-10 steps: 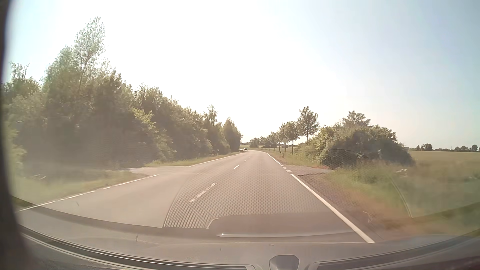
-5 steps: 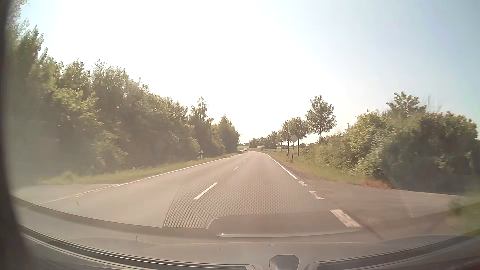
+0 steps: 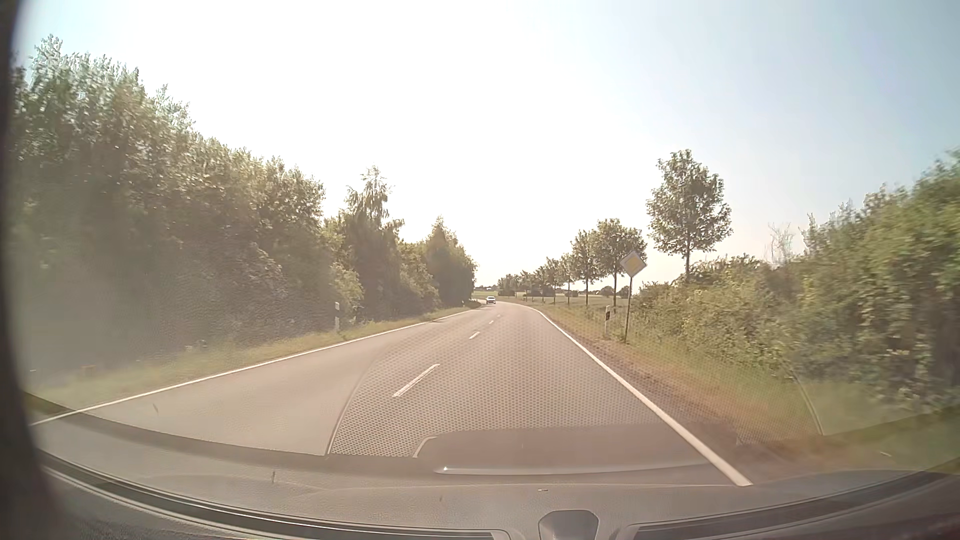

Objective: Follow the waypoints while adhering to traffic rules and regulations

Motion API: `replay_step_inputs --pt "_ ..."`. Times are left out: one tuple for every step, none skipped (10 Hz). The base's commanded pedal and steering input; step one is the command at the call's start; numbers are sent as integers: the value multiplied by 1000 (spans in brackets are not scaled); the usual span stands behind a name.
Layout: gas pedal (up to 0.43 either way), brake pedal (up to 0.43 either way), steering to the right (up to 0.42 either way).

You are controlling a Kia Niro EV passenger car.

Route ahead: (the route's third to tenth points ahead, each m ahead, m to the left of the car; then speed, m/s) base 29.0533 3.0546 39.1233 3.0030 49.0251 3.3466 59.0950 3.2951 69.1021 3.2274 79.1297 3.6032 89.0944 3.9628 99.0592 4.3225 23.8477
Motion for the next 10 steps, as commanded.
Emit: replay_step_inputs --pt "260 6 5" --pt "260 6 6" --pt "260 6 6" --pt "268 6 6" --pt "268 6 6" --pt "268 6 6" --pt "268 6 6" --pt "268 6 6" --pt "268 6 5" --pt "268 6 5"
